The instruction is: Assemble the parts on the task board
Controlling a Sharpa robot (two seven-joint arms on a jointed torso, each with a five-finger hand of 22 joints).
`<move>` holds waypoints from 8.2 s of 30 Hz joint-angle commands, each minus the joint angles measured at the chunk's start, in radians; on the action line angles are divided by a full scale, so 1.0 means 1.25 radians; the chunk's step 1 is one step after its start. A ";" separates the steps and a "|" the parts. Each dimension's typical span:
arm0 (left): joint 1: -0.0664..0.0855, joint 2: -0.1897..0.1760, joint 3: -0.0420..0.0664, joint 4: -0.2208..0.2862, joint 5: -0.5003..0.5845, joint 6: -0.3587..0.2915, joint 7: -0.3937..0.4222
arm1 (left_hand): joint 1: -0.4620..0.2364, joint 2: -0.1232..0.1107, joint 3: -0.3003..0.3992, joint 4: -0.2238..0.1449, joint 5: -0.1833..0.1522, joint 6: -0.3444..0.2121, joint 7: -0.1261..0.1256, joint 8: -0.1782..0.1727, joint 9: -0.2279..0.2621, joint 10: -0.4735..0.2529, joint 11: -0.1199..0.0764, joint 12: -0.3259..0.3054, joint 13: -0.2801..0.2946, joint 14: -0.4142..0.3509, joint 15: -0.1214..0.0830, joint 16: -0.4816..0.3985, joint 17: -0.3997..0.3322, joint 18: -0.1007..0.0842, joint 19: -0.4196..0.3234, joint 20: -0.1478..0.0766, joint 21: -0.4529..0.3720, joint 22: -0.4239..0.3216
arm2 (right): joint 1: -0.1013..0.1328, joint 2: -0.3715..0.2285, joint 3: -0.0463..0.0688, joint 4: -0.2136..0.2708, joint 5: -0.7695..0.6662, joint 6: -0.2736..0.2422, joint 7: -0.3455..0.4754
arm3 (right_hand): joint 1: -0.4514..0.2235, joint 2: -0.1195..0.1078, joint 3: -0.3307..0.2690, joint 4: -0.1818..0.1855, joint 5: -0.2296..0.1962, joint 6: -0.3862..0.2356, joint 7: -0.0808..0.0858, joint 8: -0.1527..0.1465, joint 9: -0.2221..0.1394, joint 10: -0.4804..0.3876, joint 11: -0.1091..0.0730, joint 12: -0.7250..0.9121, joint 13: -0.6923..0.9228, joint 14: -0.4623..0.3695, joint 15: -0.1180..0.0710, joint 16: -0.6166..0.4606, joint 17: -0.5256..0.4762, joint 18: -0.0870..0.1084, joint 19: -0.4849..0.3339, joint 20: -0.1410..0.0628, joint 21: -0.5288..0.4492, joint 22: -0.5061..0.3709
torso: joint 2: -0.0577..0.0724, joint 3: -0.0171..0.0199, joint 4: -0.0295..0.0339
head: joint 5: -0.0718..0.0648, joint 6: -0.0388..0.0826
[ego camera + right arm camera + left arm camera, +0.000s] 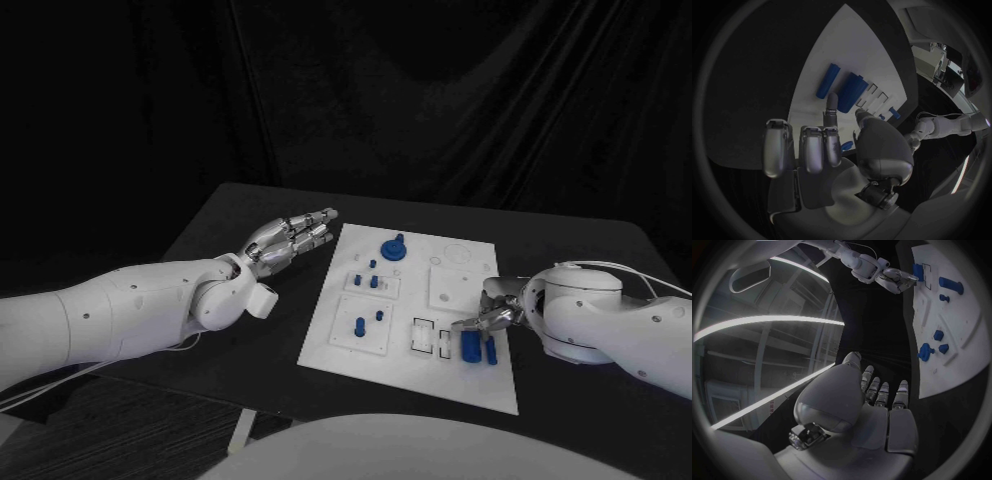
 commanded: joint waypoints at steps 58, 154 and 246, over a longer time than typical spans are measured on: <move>-0.015 0.011 0.001 -0.007 0.005 0.031 -0.013 | 0.022 0.001 0.003 0.002 0.020 0.009 0.021 0.011 0.004 -0.001 0.018 -0.004 0.002 0.003 0.020 -0.002 -0.002 -0.005 0.002 0.016 -0.004 -0.008 | 0.016 -0.004 0.000 0.031 0.506 -0.227 0.008 | 0.140 0.069 0.123 -0.163 0.580 -0.112 0.004 0.022 0.184 0.082 0.006 0.013 0.219 0.080 0.005 0.016 0.218 0.005 0.033 0.002 -0.049 0.172 | -0.002 -0.0005 0.0001 | -0.006 0.000; -0.020 0.020 0.001 -0.017 0.005 0.068 -0.046 | 0.027 0.003 0.013 0.002 0.020 0.021 0.027 0.023 0.007 -0.001 0.022 -0.003 0.002 0.004 0.028 -0.001 -0.002 -0.005 0.003 0.019 -0.003 -0.007 | -0.031 0.068 0.000 -0.026 0.474 -0.207 0.003 | 0.014 0.060 -0.126 -0.008 -0.015 -0.208 0.036 0.019 0.187 0.082 0.031 0.013 0.219 0.080 0.030 0.016 0.218 0.008 0.030 0.026 -0.069 0.167 | 0.000 0.0000 0.0000 | -0.005 0.000; -0.023 0.018 0.001 0.009 -0.041 0.046 0.028 | 0.035 -0.014 0.029 0.007 0.038 0.037 0.021 0.058 0.008 0.014 0.018 0.024 0.005 0.008 0.017 0.006 0.000 -0.004 0.010 -0.001 0.001 -0.001 | -0.014 -0.053 0.000 0.007 0.077 0.023 -0.024 | 0.273 0.101 -0.098 -0.180 0.231 -0.098 0.028 -0.116 -0.041 0.082 0.026 0.013 0.219 0.080 0.023 0.016 0.218 0.010 0.032 0.019 -0.080 0.165 | 0.000 -0.0004 0.0002 | -0.030 0.000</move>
